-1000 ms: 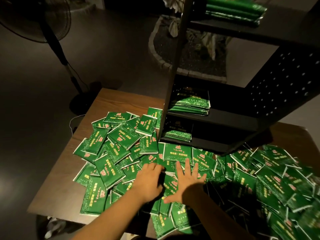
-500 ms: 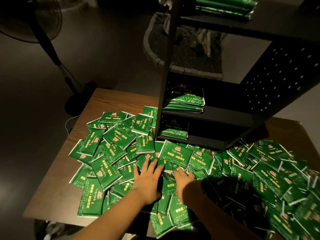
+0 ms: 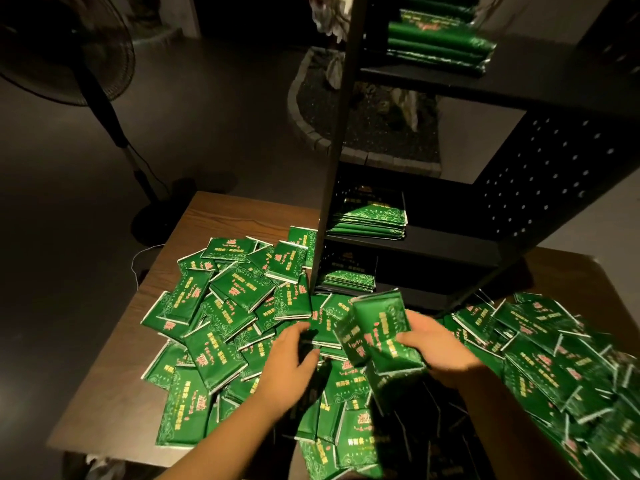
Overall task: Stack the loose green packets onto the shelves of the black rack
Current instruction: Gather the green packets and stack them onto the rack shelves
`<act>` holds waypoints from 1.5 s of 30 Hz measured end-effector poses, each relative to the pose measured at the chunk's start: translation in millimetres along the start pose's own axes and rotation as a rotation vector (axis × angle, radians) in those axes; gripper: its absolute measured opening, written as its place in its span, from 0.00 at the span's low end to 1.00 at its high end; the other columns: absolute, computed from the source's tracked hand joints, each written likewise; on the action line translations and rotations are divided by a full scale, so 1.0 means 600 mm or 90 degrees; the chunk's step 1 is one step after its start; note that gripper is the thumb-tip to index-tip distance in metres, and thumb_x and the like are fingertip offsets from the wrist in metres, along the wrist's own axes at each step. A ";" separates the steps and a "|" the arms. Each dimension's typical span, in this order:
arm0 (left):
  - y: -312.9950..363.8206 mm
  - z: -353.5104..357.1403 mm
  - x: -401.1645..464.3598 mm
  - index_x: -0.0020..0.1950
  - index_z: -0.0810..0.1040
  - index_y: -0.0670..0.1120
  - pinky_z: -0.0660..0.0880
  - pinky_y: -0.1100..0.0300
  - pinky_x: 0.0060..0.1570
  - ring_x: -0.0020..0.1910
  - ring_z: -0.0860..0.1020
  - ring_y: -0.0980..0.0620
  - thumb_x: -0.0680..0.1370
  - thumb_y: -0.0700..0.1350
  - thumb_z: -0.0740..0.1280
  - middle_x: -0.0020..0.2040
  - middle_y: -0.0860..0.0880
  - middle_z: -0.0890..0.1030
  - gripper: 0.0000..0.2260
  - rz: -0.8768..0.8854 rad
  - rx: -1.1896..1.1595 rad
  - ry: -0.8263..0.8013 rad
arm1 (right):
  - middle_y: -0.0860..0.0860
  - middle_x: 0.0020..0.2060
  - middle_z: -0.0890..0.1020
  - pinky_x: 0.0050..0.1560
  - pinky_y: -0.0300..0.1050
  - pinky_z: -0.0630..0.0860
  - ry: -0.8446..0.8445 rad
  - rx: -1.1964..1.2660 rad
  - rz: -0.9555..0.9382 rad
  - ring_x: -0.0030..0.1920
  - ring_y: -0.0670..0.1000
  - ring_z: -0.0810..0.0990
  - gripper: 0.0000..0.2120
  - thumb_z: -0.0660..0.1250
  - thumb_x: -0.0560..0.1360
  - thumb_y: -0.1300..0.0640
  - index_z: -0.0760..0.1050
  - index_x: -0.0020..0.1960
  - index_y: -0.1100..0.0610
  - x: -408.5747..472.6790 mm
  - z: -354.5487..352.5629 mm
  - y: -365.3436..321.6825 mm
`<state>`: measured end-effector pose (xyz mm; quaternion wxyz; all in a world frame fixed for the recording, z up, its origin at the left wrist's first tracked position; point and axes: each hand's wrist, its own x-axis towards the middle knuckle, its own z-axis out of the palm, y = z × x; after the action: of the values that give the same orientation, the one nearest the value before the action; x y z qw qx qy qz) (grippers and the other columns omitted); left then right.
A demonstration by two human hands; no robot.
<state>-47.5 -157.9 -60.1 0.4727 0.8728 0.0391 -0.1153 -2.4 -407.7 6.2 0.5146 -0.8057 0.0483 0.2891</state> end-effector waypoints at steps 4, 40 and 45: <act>0.042 0.000 0.003 0.67 0.71 0.52 0.72 0.59 0.62 0.60 0.78 0.57 0.81 0.53 0.64 0.60 0.56 0.79 0.15 -0.098 -0.260 -0.075 | 0.52 0.65 0.79 0.68 0.71 0.64 -0.019 0.325 0.009 0.68 0.58 0.74 0.20 0.65 0.76 0.60 0.75 0.67 0.48 0.006 -0.011 0.018; 0.130 -0.051 0.046 0.65 0.70 0.50 0.76 0.65 0.42 0.42 0.81 0.60 0.75 0.43 0.72 0.53 0.42 0.81 0.21 0.022 -0.164 -0.305 | 0.61 0.50 0.84 0.51 0.55 0.78 0.048 0.634 0.006 0.46 0.58 0.83 0.14 0.58 0.80 0.61 0.79 0.59 0.62 0.006 0.045 -0.047; 0.112 -0.042 0.039 0.67 0.75 0.50 0.70 0.44 0.69 0.64 0.79 0.49 0.73 0.57 0.73 0.66 0.51 0.79 0.26 -0.050 -0.274 -0.233 | 0.56 0.62 0.80 0.67 0.62 0.71 0.153 0.443 0.013 0.62 0.58 0.78 0.17 0.69 0.73 0.53 0.79 0.62 0.52 0.017 0.064 -0.014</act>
<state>-8.6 -174.7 2.6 0.6417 0.7146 0.0105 -0.2783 -6.6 -368.8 -3.8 0.7458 -0.6100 0.2118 0.1637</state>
